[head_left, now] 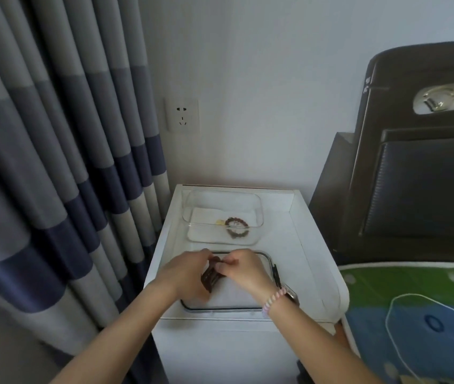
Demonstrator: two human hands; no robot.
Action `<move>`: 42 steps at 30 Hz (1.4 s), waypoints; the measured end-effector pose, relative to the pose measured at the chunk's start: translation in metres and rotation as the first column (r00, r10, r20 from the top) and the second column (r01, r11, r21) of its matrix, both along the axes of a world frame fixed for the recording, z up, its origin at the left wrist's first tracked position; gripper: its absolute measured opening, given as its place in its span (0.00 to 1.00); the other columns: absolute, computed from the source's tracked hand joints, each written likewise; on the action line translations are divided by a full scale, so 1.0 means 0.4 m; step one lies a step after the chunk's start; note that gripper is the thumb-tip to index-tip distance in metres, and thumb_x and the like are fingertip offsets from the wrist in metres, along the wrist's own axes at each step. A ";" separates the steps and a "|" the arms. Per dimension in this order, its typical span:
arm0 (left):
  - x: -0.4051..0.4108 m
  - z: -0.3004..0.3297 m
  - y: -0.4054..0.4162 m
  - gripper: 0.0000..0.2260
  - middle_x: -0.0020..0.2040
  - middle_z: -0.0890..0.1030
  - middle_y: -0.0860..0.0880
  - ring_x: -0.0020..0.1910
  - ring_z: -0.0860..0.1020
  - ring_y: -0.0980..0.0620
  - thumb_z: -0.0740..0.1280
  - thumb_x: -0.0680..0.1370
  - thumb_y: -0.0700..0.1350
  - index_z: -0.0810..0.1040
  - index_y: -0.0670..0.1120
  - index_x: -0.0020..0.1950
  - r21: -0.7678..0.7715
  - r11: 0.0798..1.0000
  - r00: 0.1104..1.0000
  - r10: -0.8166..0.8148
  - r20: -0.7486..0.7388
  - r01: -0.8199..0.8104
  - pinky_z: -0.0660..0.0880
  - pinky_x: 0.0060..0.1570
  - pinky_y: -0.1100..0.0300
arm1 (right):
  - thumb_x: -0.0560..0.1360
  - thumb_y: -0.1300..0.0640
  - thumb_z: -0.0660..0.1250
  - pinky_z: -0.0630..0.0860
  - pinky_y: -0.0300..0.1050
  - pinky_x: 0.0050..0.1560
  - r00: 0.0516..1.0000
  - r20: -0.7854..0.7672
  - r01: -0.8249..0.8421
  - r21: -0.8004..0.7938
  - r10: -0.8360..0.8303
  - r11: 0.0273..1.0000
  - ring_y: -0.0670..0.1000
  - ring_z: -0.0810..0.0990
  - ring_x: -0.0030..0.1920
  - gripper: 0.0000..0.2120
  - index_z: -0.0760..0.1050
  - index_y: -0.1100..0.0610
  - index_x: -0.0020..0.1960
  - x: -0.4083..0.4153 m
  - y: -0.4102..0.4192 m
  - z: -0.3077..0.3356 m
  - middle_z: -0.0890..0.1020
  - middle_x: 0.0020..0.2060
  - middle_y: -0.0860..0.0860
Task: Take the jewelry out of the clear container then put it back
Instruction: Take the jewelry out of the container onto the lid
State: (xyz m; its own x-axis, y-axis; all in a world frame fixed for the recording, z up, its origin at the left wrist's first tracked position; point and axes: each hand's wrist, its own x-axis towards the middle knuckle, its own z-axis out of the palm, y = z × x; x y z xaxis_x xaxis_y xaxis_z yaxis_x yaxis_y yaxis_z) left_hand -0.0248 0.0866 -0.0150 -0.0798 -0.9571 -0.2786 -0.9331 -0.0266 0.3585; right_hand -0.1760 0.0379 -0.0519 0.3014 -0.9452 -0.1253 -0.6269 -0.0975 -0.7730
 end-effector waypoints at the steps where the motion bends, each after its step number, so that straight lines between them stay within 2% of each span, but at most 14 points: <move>1: 0.001 0.002 -0.004 0.34 0.47 0.74 0.55 0.48 0.78 0.51 0.71 0.66 0.47 0.67 0.54 0.71 0.016 1.000 1.000 0.005 0.017 -0.005 0.66 0.32 0.64 | 0.71 0.50 0.70 0.59 0.44 0.35 1.000 -0.011 -0.008 -0.017 0.008 1.000 0.49 0.67 0.32 0.19 0.78 0.69 0.38 0.005 0.000 0.000 0.70 0.29 0.55; 4: 0.009 0.010 -0.010 0.33 0.52 0.78 0.50 0.50 0.79 0.48 0.72 0.67 0.46 0.67 0.52 0.71 0.055 0.998 0.997 -0.003 0.075 -0.002 0.70 0.37 0.60 | 0.69 0.46 0.70 0.62 0.42 0.32 0.994 -0.086 -0.070 -0.051 0.066 0.996 0.48 0.68 0.29 0.21 0.77 0.66 0.35 -0.004 -0.008 0.031 0.70 0.26 0.53; 6: 0.020 0.013 -0.010 0.32 0.56 0.79 0.48 0.52 0.79 0.47 0.73 0.68 0.45 0.67 0.50 0.70 0.059 0.998 0.995 -0.006 0.095 0.000 0.75 0.42 0.58 | 0.67 0.46 0.72 0.74 0.43 0.33 0.996 -0.050 -0.072 -0.085 0.067 0.994 0.47 0.77 0.28 0.16 0.80 0.60 0.35 -0.027 -0.045 0.087 0.78 0.26 0.52; 9: 0.026 0.026 0.000 0.37 0.62 0.77 0.47 0.59 0.77 0.46 0.76 0.68 0.48 0.64 0.47 0.74 0.104 0.994 0.995 -0.027 0.097 0.017 0.78 0.55 0.55 | 0.67 0.57 0.73 0.82 0.46 0.46 0.994 0.094 0.085 -0.239 -0.064 0.967 0.51 0.85 0.37 0.05 0.84 0.56 0.43 -0.045 -0.161 0.172 0.87 0.38 0.54; 10: 0.027 0.032 0.002 0.41 0.65 0.76 0.46 0.62 0.76 0.46 0.77 0.67 0.50 0.62 0.47 0.76 0.112 0.993 0.994 -0.037 0.103 0.025 0.77 0.58 0.54 | 0.69 0.60 0.72 0.80 0.44 0.50 0.997 0.041 0.080 -0.288 -0.071 0.954 0.51 0.84 0.41 0.08 0.84 0.56 0.48 -0.042 -0.203 0.194 0.87 0.43 0.54; 12: 0.037 0.052 0.003 0.47 0.68 0.74 0.48 0.65 0.74 0.48 0.78 0.67 0.54 0.56 0.48 0.79 0.086 0.996 0.995 -0.039 0.091 0.031 0.74 0.62 0.56 | 0.72 0.65 0.67 0.76 0.42 0.57 0.962 -0.270 -0.114 -0.282 0.035 0.953 0.53 0.82 0.53 0.16 0.80 0.57 0.59 -0.019 -0.273 0.205 0.84 0.54 0.55; 15: 0.055 0.096 -0.032 0.45 0.63 0.76 0.54 0.55 0.75 0.57 0.78 0.65 0.60 0.61 0.55 0.78 -0.075 0.997 0.998 0.013 -0.059 -0.018 0.72 0.53 0.63 | 0.76 0.65 0.64 0.70 0.43 0.67 0.738 -0.652 -0.330 -0.121 0.176 0.936 0.56 0.74 0.67 0.23 0.71 0.59 0.70 0.027 -0.332 0.155 0.75 0.67 0.55; 17: 0.049 0.120 -0.098 0.40 0.58 0.79 0.55 0.50 0.77 0.58 0.77 0.66 0.60 0.67 0.56 0.75 -0.238 0.965 0.985 0.071 -0.154 -0.107 0.72 0.49 0.63 | 0.77 0.64 0.63 0.71 0.46 0.67 0.657 -0.730 -0.340 -0.065 0.188 0.938 0.57 0.75 0.66 0.21 0.70 0.61 0.70 0.049 -0.351 0.120 0.75 0.68 0.57; 20: 0.016 0.119 -0.248 0.35 0.63 0.79 0.49 0.59 0.78 0.50 0.77 0.68 0.55 0.71 0.50 0.72 -0.328 0.929 0.978 0.126 -0.165 -0.174 0.73 0.55 0.59 | 0.77 0.64 0.64 0.73 0.47 0.65 0.640 -0.752 -0.303 -0.058 0.158 0.951 0.58 0.77 0.64 0.19 0.72 0.64 0.68 0.064 -0.369 0.098 0.77 0.65 0.59; 23: -0.019 0.082 -0.371 0.25 0.62 0.80 0.47 0.61 0.78 0.47 0.77 0.70 0.50 0.78 0.45 0.65 -0.243 0.964 0.993 0.119 0.018 -0.111 0.74 0.57 0.57 | 0.77 0.62 0.65 0.75 0.46 0.58 0.641 -0.757 -0.309 -0.108 0.123 0.945 0.59 0.80 0.58 0.13 0.77 0.66 0.59 0.065 -0.380 0.083 0.81 0.58 0.61; 26: -0.025 0.024 -0.437 0.27 0.65 0.79 0.46 0.63 0.77 0.46 0.77 0.71 0.49 0.76 0.44 0.67 -0.090 0.993 0.987 0.091 0.135 -0.079 0.74 0.60 0.56 | 0.75 0.60 0.68 0.76 0.47 0.55 0.630 -0.769 -0.333 -0.141 0.108 0.932 0.59 0.81 0.56 0.12 0.78 0.65 0.57 0.064 -0.389 0.065 0.82 0.55 0.60; 36: -0.011 -0.042 -0.459 0.14 0.51 0.85 0.47 0.50 0.82 0.48 0.78 0.70 0.50 0.85 0.45 0.52 -0.155 0.974 0.978 0.181 0.107 -0.164 0.79 0.52 0.57 | 0.74 0.62 0.66 0.72 0.44 0.42 0.763 -0.646 -0.245 -0.261 0.019 0.934 0.59 0.83 0.50 0.05 0.80 0.62 0.47 0.058 -0.389 0.052 0.84 0.49 0.60; 38: -0.010 -0.029 -0.454 0.14 0.48 0.86 0.47 0.48 0.83 0.48 0.79 0.68 0.50 0.86 0.45 0.49 -0.184 0.968 0.981 0.184 0.067 -0.169 0.78 0.47 0.58 | 0.72 0.60 0.67 0.74 0.42 0.42 0.855 -0.518 -0.172 -0.307 -0.013 0.936 0.58 0.83 0.48 0.05 0.79 0.61 0.44 0.046 -0.379 0.062 0.85 0.46 0.58; 42: -0.010 0.030 -0.409 0.12 0.41 0.85 0.47 0.41 0.81 0.48 0.81 0.65 0.50 0.85 0.45 0.42 -0.299 0.935 0.982 0.182 -0.056 -0.190 0.73 0.39 0.60 | 0.64 0.57 0.73 0.77 0.43 0.43 0.998 -0.004 0.062 -0.195 -0.065 0.979 0.51 0.80 0.39 0.05 0.79 0.56 0.39 0.005 -0.330 0.134 0.82 0.35 0.50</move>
